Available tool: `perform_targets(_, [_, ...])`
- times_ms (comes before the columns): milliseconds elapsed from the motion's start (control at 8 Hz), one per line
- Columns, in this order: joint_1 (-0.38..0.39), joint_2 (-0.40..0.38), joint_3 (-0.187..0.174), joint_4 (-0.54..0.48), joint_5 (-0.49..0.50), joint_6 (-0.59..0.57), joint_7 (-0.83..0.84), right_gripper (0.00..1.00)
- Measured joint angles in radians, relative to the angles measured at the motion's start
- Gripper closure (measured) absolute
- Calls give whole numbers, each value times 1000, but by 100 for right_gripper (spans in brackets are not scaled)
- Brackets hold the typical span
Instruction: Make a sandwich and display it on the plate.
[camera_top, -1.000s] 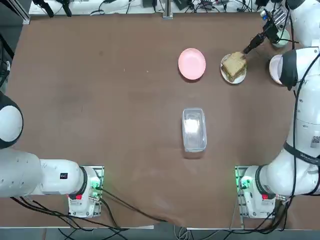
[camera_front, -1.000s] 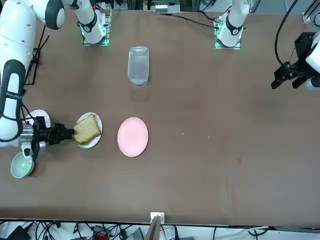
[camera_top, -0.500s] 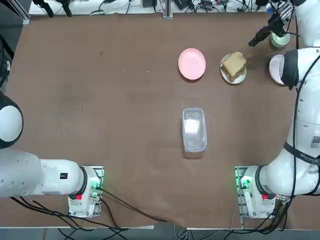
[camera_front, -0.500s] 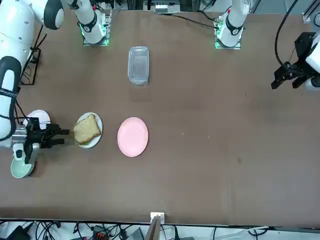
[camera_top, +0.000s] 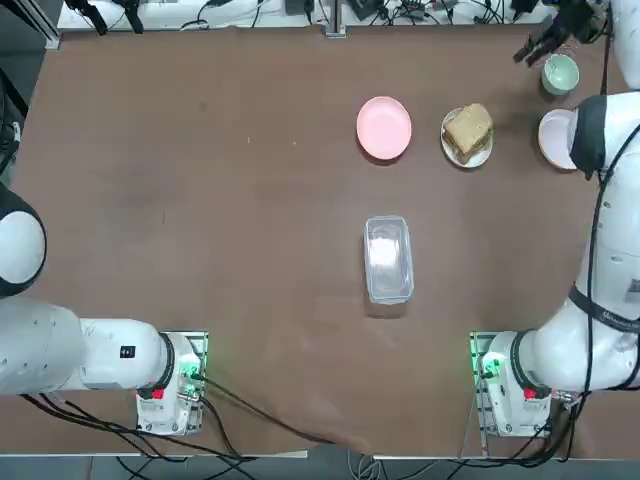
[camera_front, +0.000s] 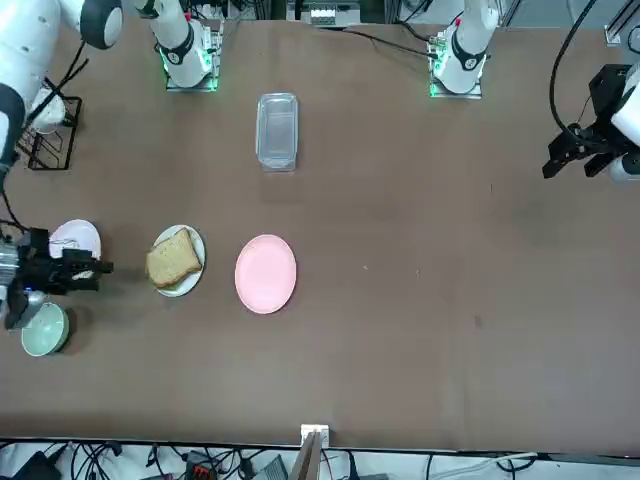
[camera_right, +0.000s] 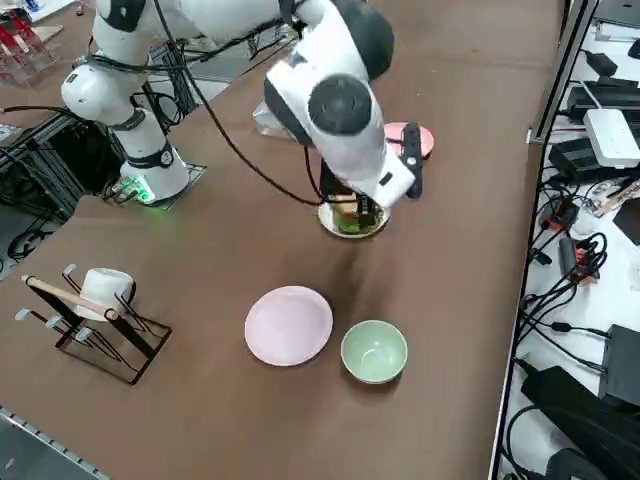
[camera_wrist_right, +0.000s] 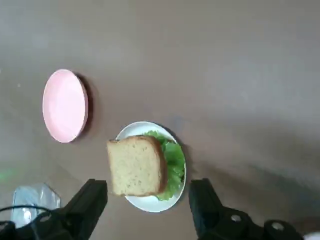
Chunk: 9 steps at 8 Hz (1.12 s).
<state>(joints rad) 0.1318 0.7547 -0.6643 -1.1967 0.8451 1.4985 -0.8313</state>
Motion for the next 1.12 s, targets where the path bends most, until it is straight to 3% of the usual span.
perform_targets(375, [28, -68, -31, 50, -115, -3, 100, 0])
perform_targets(750, [89, -153, -10, 61, -330, 7, 273, 1])
perform_targets(875, [97, -203, 28, 56, -416, 7, 331, 1])
perform_targets(1000, [90, -263, 91, 33, -502, 6, 401, 1])
perform_targets(1125, [66, -330, 176, -8, -585, 6, 476, 1])
